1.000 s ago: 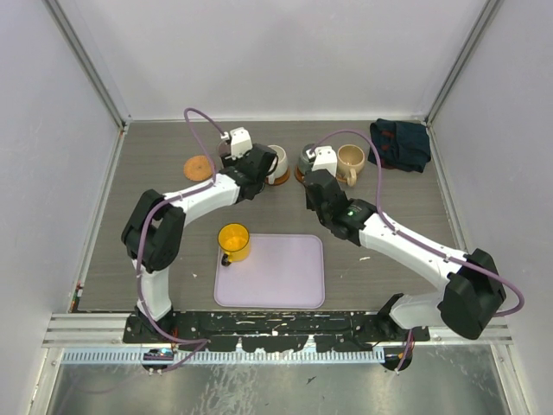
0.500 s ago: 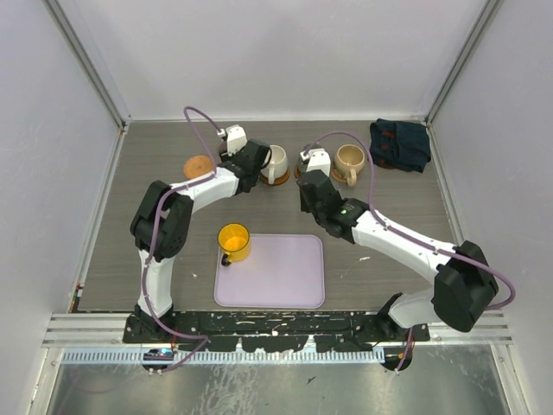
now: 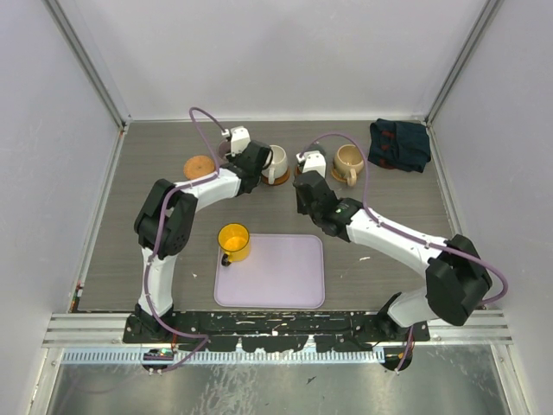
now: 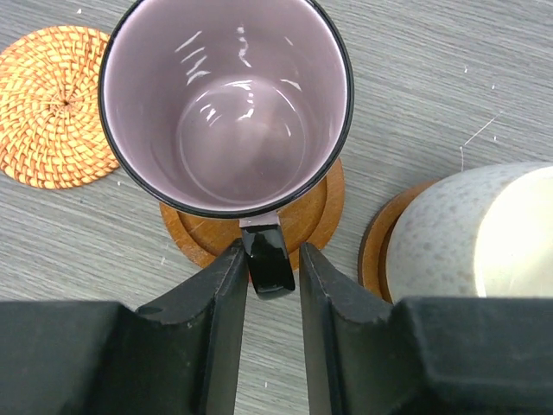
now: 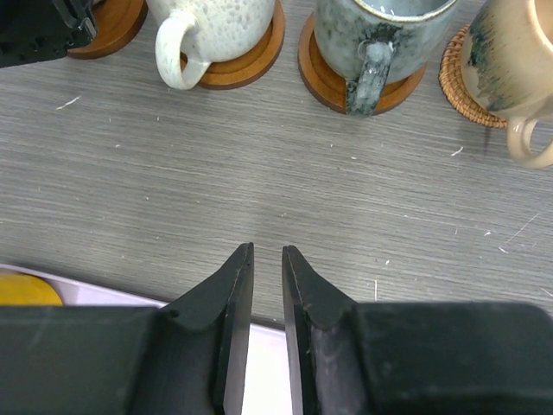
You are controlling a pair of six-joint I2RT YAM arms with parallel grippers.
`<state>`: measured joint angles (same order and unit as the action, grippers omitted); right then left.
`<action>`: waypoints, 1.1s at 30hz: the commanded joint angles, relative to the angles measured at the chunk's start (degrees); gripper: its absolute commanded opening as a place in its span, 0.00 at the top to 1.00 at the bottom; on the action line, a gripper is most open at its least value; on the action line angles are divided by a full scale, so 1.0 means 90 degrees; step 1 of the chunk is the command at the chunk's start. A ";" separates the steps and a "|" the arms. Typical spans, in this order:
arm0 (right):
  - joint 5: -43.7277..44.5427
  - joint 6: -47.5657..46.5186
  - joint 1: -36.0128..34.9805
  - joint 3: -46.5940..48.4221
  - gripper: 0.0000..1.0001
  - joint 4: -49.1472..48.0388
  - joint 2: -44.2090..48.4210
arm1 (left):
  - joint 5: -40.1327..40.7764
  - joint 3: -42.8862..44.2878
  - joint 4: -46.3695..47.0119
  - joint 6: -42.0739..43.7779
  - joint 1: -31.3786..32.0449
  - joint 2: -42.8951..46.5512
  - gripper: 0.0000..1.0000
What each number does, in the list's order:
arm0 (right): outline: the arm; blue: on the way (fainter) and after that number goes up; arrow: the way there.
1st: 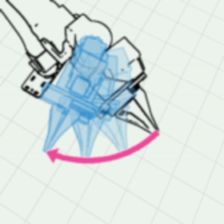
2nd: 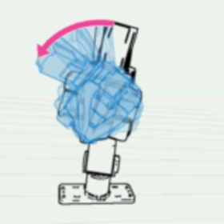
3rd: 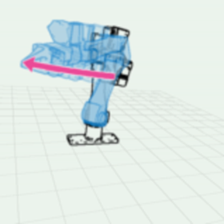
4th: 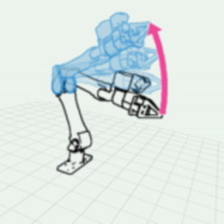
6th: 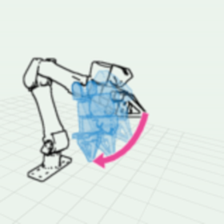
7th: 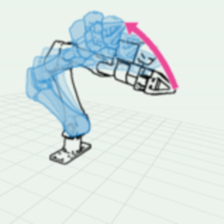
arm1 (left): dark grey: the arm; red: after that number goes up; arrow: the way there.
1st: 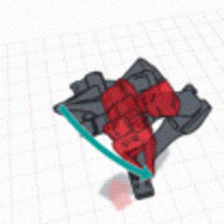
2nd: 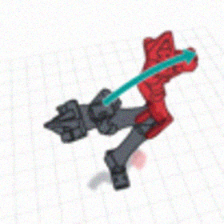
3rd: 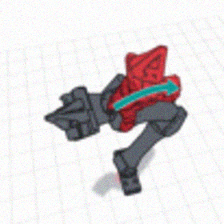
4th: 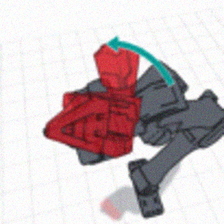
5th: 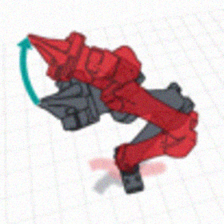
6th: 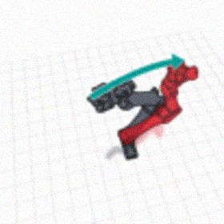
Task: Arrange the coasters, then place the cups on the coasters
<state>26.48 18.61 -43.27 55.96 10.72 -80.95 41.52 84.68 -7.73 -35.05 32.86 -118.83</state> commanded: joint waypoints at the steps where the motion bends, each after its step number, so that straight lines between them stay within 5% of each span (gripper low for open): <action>1: -0.0089 0.0157 0.0022 0.0099 0.74 -0.0287 -0.0059 | 0.0035 -0.0185 0.0525 0.0135 -0.0036 0.0369 0.70; 9: -0.0165 0.0271 0.0031 0.0099 0.69 -0.0281 -0.0223 | 0.0006 -0.0582 0.0575 0.0212 -0.0038 0.0714 0.80; 33: -0.0408 0.0403 0.0022 0.0232 0.65 -0.0243 -0.0479 | -0.1014 -0.1601 0.1470 0.0929 -0.0038 0.1221 0.85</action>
<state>22.76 21.30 -43.27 55.99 10.74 -85.54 35.20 71.05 0.38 -29.76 32.80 -110.76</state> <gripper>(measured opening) 0.352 0.207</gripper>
